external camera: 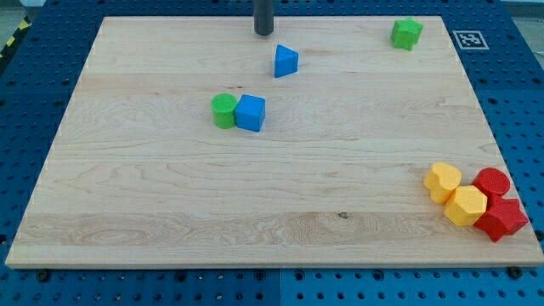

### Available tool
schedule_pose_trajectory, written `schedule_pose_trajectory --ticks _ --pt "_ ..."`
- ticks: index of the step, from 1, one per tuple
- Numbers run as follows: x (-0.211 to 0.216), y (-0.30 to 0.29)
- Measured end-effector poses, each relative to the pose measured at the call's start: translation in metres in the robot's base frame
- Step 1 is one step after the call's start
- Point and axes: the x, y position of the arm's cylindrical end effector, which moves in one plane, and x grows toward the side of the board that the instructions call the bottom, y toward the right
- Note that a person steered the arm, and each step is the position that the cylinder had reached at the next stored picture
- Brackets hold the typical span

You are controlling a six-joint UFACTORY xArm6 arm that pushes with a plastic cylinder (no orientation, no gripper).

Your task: Slide the triangle above the cube

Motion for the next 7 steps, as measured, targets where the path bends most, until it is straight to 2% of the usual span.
schedule_pose_trajectory --ticks 1,2,3,4,5,6,7 --pt "0.026 -0.005" --pt "0.087 -0.006" --pt "0.083 -0.006" --pt "0.049 0.006" --pt "0.042 0.046" --pt "0.072 0.057" --pt "0.125 0.029"
